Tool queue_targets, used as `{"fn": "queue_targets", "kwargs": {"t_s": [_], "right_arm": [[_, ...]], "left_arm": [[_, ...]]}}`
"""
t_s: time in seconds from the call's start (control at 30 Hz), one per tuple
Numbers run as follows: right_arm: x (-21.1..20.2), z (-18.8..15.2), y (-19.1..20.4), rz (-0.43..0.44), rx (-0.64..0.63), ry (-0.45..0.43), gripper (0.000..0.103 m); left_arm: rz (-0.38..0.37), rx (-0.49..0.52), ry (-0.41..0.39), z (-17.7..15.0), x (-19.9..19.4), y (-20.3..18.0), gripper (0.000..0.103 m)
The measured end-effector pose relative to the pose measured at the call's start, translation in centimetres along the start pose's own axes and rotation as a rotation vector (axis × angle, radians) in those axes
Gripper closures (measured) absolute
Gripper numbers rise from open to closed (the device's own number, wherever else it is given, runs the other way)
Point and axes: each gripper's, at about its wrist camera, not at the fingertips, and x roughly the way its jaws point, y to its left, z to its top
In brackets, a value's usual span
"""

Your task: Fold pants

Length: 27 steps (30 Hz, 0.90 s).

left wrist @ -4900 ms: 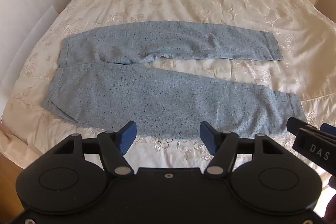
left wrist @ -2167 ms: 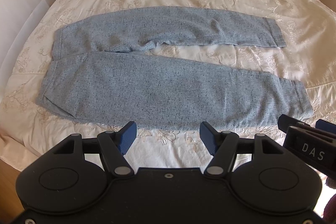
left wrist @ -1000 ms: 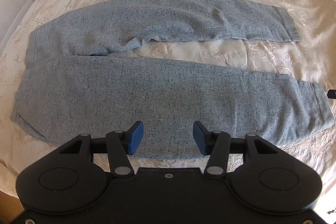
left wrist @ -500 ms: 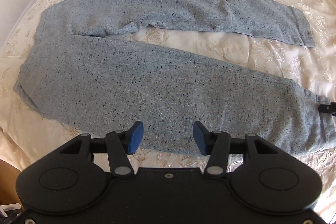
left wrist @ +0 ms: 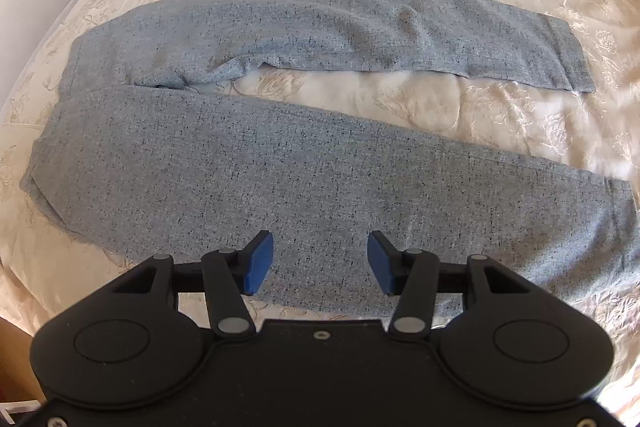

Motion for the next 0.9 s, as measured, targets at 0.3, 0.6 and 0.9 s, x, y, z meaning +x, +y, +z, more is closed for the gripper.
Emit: {"fn": "queue_targets", "kwargs": {"t_s": [0.3,0.6,0.9], "right_arm": [[-1.9,-6.6,-1.5,0.021,0.039,0.081,0.07],[0.1,-7.4,2.0,-0.01,-0.112,0.117,0.069],[-1.1,-4.9,3.8,-0.188,-0.097,0.231,0.099]], "left_arm": [[-0.042,0.12,0.018,-1.1,1.7,1.5,0.046],[-0.042,0.166,0.007,-1.5,2.0,3.9,0.046],[-0.051,0.168,0.02,-1.0,4.6,3.7,0.046]]}}
